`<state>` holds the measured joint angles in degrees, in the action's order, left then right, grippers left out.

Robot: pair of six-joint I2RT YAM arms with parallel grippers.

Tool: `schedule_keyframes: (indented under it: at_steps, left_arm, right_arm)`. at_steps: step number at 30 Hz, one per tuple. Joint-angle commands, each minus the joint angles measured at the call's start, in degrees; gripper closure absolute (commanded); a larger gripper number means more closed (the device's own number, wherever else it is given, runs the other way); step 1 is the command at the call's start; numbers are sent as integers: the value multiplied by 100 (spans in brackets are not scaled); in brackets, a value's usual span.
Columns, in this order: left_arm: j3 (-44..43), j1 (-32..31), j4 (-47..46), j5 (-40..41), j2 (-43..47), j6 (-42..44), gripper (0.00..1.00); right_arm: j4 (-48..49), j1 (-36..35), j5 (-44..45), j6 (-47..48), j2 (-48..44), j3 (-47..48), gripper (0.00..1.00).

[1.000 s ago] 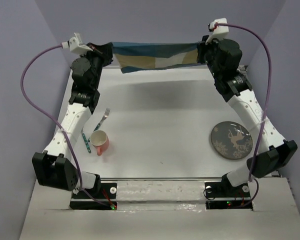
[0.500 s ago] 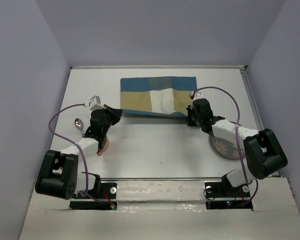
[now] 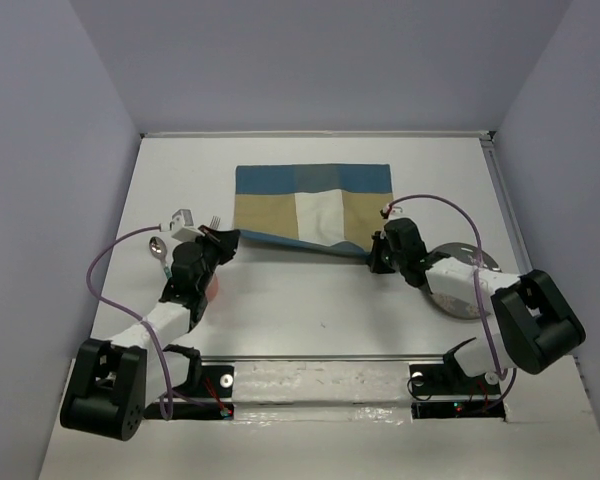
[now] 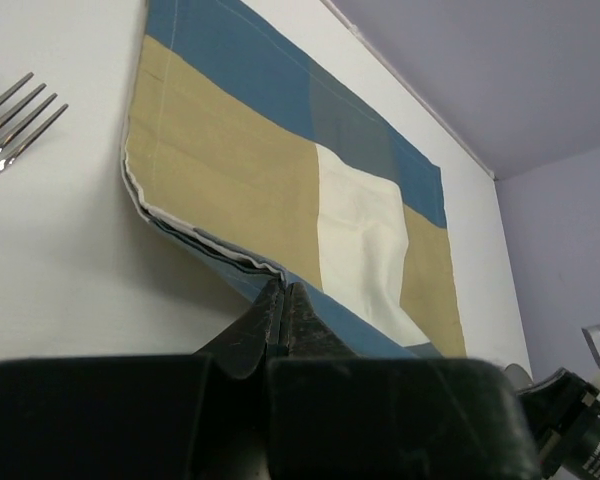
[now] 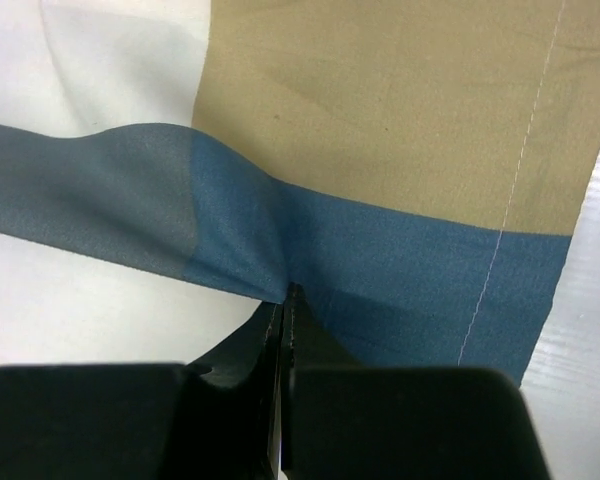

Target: Set the dinner table for one person

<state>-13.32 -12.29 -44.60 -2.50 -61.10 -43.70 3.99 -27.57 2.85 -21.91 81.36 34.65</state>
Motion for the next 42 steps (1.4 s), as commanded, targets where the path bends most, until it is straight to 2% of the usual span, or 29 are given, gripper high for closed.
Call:
schedule_keyframes:
  at_steps: [1, 4, 5, 7, 8, 9, 10, 11, 12, 13, 14, 16, 19, 23, 25, 27, 30, 36, 37, 38, 42]
  left_arm:
    - [49, 131, -357, 408, 283, 196, 100]
    - [58, 131, -286, 391, 449, 134, 100]
    - [66, 122, -277, 382, 546, 117, 99]
    - [84, 131, -181, 365, 678, 64, 93]
    - [93, 122, -129, 365, 879, 46, 91]
    - [102, 131, -58, 425, 994, 20, 86]
    - [137, 131, 47, 435, 1125, -32, 70]
    - [163, 122, 83, 435, 1388, -42, 61]
    - [172, 122, 135, 444, 1503, -51, 54]
    - [155, 122, 292, 461, 1618, -59, 41]
    - [128, 131, 390, 470, 1828, -25, 36]
    - [6, 122, 618, 488, 2005, 46, 25]
    - [-109, 122, 750, 452, 2234, 134, 23]
    - [-381, 122, 953, 286, 2384, 213, 20]
    - [-652, 122, 1119, 40, 2401, 318, 19]
    - [-890, 131, 1304, -92, 2401, 450, 18]
    - [-1488, 131, 1901, -242, 2497, 862, 17]
    - [-2437, 131, 2894, -426, 2787, 1495, 12]
    - [-2638, 122, 3104, -418, 2814, 1592, 10]
    - [-2719, 122, 3202, -409, 2858, 1784, 2]
    - [-3018, 122, 3528, -365, 2937, 2137, 1]
  right_arm:
    - [-599, -248, 373, -173, -296, 42, 100]
    - [-829, -301, 418, -305, -384, -29, 100]
    - [-856, -371, 418, -366, -454, -99, 96]
    - [-970, -372, 392, -401, -577, -117, 80]
    - [-1040, -372, 418, -428, -656, -108, 63]
    - [-1197, -372, 479, -471, -839, -82, 56]
    - [-1251, -372, 584, -489, -963, -73, 48]
    - [-1286, -372, 611, -481, -1077, -55, 39]
    - [-1400, -372, 620, -455, -1192, -20, 26]
    - [-1479, -372, 629, -437, -1349, 119, 21]
    - [-1550, -372, 603, -367, -1412, 190, 16]
    - [-1673, -372, 524, -331, -1491, 348, 16]
    - [-1682, -372, 576, -314, -1562, 551, 16]
    - [-1516, -372, 927, -331, -1219, 736, 23]
    - [-1305, -372, 1024, -331, -851, 823, 30]
    - [-1269, -372, 1226, -428, -508, 911, 50]
    - [-1208, -372, 1095, -620, -428, 755, 67]
    - [-944, -372, 804, -1306, -209, 235, 69]
    - [-953, -372, 848, -1411, -122, 156, 69]
    - [-996, -372, 1005, -1647, -103, 121, 71]
    - [-1032, -39, 1182, -1852, -138, -37, 71]
